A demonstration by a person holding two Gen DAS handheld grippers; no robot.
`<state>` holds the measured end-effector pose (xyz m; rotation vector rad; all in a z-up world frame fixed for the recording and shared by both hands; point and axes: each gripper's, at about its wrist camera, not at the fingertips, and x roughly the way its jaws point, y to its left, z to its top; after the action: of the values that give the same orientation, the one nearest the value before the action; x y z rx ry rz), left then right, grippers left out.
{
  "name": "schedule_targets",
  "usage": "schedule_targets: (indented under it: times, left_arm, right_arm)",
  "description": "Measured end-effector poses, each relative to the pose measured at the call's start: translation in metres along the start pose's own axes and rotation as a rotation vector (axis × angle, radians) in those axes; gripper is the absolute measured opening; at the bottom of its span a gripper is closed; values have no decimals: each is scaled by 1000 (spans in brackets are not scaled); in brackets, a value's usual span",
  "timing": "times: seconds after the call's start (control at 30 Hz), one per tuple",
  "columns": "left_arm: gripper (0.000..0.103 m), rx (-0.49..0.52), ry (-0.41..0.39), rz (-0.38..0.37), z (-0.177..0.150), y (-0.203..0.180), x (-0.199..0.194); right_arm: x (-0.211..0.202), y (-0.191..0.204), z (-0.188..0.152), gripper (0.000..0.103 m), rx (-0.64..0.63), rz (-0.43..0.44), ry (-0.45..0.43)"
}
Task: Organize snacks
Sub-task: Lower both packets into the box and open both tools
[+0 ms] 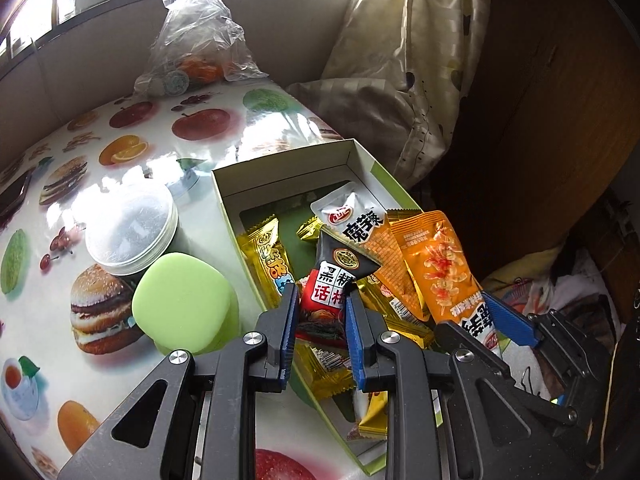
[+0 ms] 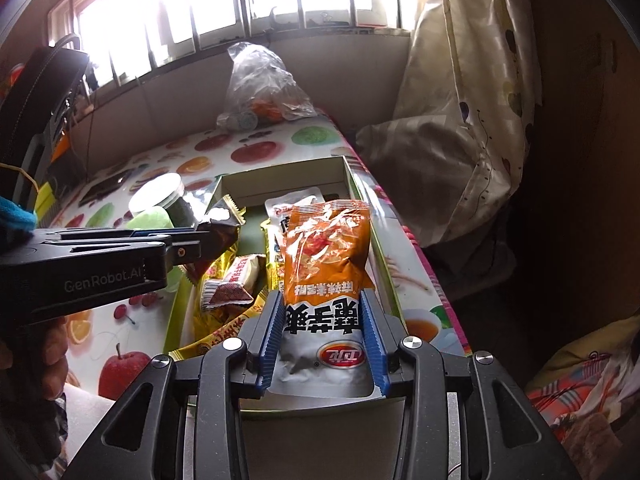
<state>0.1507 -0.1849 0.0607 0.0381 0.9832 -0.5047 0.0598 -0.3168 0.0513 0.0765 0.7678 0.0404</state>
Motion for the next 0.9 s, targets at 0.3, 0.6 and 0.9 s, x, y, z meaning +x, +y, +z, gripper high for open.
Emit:
schedule_targets:
  times: [0.3, 0.6, 0.9]
  left_arm:
    - [24, -4, 30, 6, 0, 0, 12]
    - [27, -5, 36, 1, -1, -1, 16]
    - [37, 2, 35, -2, -2, -2, 17]
  right_arm:
    - [12, -2, -5, 40, -4, -9, 21]
    - [14, -4, -7, 42, 0, -17, 22]
    - [13, -3, -8, 45, 1, -28, 24]
